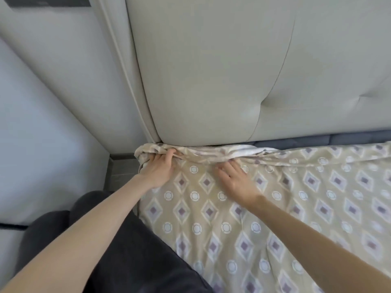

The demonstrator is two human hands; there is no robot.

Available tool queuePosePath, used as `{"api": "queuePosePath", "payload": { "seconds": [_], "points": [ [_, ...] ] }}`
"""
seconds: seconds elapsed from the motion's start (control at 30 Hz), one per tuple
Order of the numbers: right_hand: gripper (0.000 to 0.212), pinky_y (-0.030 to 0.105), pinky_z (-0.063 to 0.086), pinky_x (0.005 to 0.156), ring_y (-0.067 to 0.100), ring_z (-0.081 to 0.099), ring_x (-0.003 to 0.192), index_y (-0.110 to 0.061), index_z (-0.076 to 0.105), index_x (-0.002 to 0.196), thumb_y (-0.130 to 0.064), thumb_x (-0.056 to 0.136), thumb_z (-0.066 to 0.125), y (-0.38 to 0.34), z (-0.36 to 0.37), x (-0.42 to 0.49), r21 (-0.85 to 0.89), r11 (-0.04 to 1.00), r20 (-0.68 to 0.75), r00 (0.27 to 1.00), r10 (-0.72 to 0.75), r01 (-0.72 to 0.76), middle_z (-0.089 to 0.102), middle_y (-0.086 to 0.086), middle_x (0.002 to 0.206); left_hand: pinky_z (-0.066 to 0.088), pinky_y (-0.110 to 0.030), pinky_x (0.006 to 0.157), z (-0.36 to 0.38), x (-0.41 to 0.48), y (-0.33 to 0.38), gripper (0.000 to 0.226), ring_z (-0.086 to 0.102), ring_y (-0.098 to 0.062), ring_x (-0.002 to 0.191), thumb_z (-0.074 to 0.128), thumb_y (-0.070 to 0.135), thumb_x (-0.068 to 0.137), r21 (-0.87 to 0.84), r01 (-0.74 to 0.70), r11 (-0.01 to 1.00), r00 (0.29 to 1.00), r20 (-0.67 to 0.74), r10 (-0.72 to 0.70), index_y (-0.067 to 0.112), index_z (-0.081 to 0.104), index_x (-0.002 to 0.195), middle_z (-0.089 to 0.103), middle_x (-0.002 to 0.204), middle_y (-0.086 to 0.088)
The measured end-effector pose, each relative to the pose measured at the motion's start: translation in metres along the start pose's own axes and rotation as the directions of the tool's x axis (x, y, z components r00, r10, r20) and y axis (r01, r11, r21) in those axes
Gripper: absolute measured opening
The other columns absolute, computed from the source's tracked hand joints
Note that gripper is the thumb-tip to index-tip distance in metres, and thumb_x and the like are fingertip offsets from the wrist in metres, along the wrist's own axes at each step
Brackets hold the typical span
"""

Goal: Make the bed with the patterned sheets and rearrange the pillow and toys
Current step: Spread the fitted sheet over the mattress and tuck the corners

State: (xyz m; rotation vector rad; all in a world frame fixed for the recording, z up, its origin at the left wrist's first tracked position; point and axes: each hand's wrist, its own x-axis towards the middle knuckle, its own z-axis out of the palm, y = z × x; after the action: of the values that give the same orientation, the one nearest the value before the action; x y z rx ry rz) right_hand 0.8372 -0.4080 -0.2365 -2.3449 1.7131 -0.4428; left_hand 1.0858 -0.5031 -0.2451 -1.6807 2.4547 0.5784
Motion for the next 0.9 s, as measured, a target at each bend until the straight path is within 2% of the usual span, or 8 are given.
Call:
{"api": "queuePosePath", "payload": {
  "seconds": [0.07,0.13,0.2,0.3,0.43,0.53,0.63,0.9],
  "points": [
    [0.038,0.052,0.041,0.101,0.033,0.04,0.124,-0.01,0.052,0.127,-0.01,0.09,0.059,0.0,0.006,0.005,-0.035,0.991,0.095,0.987,0.129,-0.126,0.05,0.01,0.127,0.033,-0.05,0.104,0.002,-0.004,0.003,0.044,0.03,-0.038,0.131,0.035,0.029,0.099,-0.007,0.007,1.0,0.999,-0.033,-0.007,0.015,0.021,0.138,0.036,0.139,-0.018],
    [0.04,0.063,0.016,0.11,0.035,0.023,0.137,-0.016,0.04,0.138,-0.03,0.101,0.032,0.006,0.016,0.01,-0.159,0.962,0.175,0.952,0.25,-0.224,0.039,0.005,0.139,0.034,-0.049,0.104,0.004,-0.005,0.001,0.044,0.029,-0.035,0.132,0.034,0.032,0.1,-0.006,0.006,1.0,0.998,-0.056,-0.007,0.016,0.022,0.139,0.035,0.141,-0.015],
    [0.045,0.069,0.0,0.108,0.035,0.018,0.14,-0.021,0.04,0.135,-0.04,0.1,0.021,0.011,0.02,0.019,-0.259,0.924,0.216,0.915,0.341,-0.283,0.038,0.001,0.14,0.033,-0.048,0.106,0.005,-0.006,-0.003,0.044,0.028,-0.033,0.134,0.034,0.033,0.1,-0.033,-0.01,0.999,0.998,-0.065,0.008,0.018,0.023,0.14,0.036,0.141,-0.014],
    [0.054,0.072,-0.007,0.105,0.036,0.019,0.139,-0.025,0.042,0.137,-0.047,0.097,0.012,0.018,0.019,0.042,-0.325,0.882,0.219,0.88,0.421,-0.341,0.041,-0.001,0.138,0.037,-0.044,0.103,0.006,-0.005,-0.011,0.041,0.034,-0.03,0.132,0.036,0.031,0.101,-0.09,-0.063,0.994,0.992,-0.112,0.053,0.016,0.028,0.138,0.041,0.139,-0.014],
    [0.064,0.061,0.006,0.112,0.036,0.028,0.135,-0.021,0.043,0.14,-0.046,0.091,0.009,0.024,0.022,0.053,-0.353,0.873,0.126,0.907,0.402,-0.338,0.044,0.003,0.141,0.043,-0.03,0.074,0.005,-0.005,-0.028,0.033,0.051,-0.026,0.115,0.037,0.019,0.102,-0.123,-0.131,0.984,0.976,-0.19,0.106,0.016,0.035,0.134,0.051,0.126,-0.013],
    [0.056,0.047,0.034,0.106,0.035,0.05,0.117,-0.008,0.062,0.116,-0.037,0.089,0.023,0.027,0.026,0.05,-0.277,0.918,-0.015,0.957,0.291,-0.283,0.061,0.013,0.12,0.047,-0.033,0.064,0.004,-0.003,-0.035,0.035,0.053,-0.025,0.106,0.039,0.012,0.099,-0.116,-0.126,0.985,0.974,-0.203,0.1,0.023,0.034,0.132,0.05,0.122,-0.009],
    [0.043,0.039,0.045,0.09,0.03,0.058,0.095,-0.01,0.067,0.088,-0.033,0.086,0.03,0.026,0.024,0.052,-0.25,0.928,-0.086,0.961,0.264,-0.277,0.067,0.01,0.093,0.044,-0.031,0.063,0.006,0.001,-0.035,0.035,0.051,-0.023,0.106,0.039,0.013,0.099,-0.143,-0.104,0.984,0.971,-0.226,0.07,0.023,0.035,0.132,0.05,0.122,-0.008],
    [0.037,0.037,0.036,0.096,0.028,0.053,0.1,-0.009,0.067,0.085,-0.029,0.091,0.037,0.028,0.027,0.069,-0.225,0.921,0.031,0.942,0.333,-0.318,0.067,0.01,0.093,0.047,-0.037,0.084,0.003,0.003,-0.036,0.038,0.047,-0.024,0.118,0.039,0.015,0.099,-0.128,-0.125,0.984,0.967,-0.237,0.092,0.016,0.041,0.137,0.05,0.131,-0.006]
  ]
}}
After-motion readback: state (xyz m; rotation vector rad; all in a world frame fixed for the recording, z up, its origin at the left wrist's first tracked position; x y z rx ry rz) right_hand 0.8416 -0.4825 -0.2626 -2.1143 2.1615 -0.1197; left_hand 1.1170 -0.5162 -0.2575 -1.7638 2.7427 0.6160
